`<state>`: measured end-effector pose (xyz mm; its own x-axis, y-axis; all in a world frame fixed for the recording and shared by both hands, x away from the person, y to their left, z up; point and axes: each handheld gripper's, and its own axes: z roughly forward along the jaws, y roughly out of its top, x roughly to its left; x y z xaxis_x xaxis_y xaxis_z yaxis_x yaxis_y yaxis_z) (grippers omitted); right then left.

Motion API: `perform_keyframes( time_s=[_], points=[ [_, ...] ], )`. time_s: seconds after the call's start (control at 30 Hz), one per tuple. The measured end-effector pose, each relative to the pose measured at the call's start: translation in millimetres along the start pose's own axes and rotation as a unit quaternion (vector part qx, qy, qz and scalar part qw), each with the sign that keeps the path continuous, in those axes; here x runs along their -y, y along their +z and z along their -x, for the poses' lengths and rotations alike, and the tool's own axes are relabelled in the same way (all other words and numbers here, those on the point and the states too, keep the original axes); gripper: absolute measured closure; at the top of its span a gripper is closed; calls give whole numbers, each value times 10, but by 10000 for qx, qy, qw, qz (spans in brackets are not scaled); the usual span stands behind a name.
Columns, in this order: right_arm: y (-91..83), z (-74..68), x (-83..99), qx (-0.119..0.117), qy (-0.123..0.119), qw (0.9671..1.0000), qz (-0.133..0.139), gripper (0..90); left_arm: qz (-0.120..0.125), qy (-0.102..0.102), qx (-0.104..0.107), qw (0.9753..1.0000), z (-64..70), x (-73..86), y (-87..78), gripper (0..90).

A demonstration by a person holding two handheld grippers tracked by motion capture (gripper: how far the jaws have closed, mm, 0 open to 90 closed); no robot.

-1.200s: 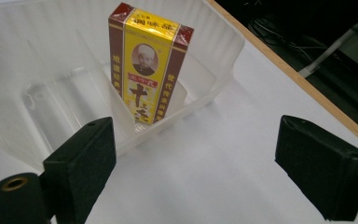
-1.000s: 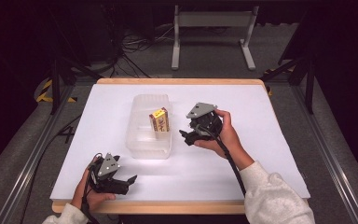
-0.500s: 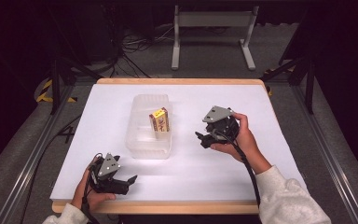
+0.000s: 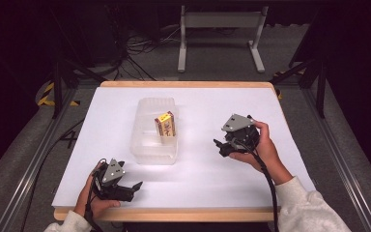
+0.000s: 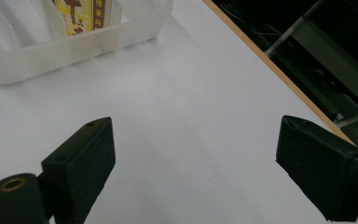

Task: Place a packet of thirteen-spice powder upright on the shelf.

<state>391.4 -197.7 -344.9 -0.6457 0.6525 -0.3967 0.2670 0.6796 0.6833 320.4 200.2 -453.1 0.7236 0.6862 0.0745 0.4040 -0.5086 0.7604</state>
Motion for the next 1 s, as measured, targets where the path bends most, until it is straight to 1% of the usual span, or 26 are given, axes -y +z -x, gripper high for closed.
perform_keyframes(
  time_s=[0.13, 0.17, 0.3, 0.4, 0.57, 0.73, 0.8, 0.83, 0.87, 1.0],
  points=[
    [-14, 13, 79, 65, 16, 9999, -78, 121, 4, 1, 0, 10000, 3, -3, 4, 58],
    [-14, 13, 79, 65, 16, 9999, -78, 121, 7, 0, 0, 10000, 3, -4, 4, 58],
    [-33, 30, 171, 77, 32, 9999, -105, 120, -1, -7, 0, 10000, 6, -8, 11, 57],
    [-62, 53, 257, 123, 20, 9998, -142, 118, -23, 14, -10, 10000, 8, -10, 18, 58],
    [-115, 93, 377, 149, 54, 9998, -105, 118, -21, 14, 5, 10000, 11, -15, 21, 59],
    [-163, 116, 493, 221, 27, 9996, -165, 115, -29, 19, 5, 10000, 14, -19, 30, 59],
    [-178, 126, 520, 203, 35, 9996, -173, 115, -35, 24, 5, 10000, 15, -20, 31, 59],
    [-208, 141, 572, 246, 37, 9995, -189, 114, -31, 13, 10, 10000, 14, -20, 33, 59],
    [-208, 141, 572, 246, 37, 9995, -189, 114, -31, 13, 10, 10000, 14, -20, 33, 59],
    [-247, 173, 693, 284, 86, 9993, -207, 114, -38, 6, 13, 10000, 14, -20, 33, 59]
  ],
)
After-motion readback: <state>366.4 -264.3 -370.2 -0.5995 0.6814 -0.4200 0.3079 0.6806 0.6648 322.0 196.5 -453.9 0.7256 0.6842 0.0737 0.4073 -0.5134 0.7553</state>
